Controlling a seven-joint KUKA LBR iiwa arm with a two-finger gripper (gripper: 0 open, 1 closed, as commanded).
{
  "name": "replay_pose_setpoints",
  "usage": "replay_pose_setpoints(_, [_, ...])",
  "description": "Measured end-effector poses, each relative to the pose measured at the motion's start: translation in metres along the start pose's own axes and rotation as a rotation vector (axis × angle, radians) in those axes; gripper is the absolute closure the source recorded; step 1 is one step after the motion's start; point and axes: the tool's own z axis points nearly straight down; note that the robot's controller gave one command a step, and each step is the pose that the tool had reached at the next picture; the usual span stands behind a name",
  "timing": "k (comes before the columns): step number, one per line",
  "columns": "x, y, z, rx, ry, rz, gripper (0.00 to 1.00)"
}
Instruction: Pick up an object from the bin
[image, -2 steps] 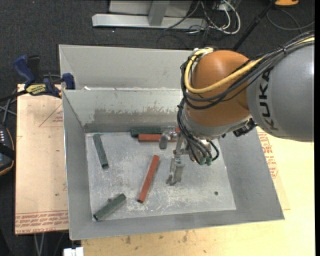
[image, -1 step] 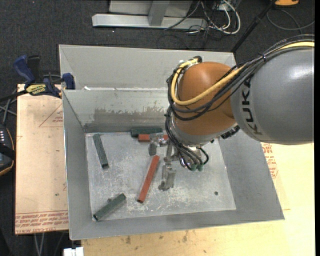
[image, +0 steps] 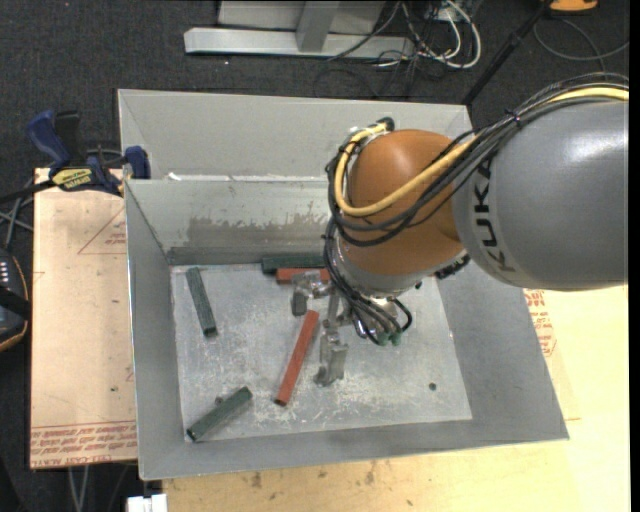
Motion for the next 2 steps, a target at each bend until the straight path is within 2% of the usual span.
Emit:
replay_pose_setpoints(1, [0.009, 0.003, -0.038, 0.0, 0.007, -0.078, 0.0])
replay_pose_setpoints(2, [-0.004, 0.006, -0.022, 0.001, -0.015, -0.203, 0.0])
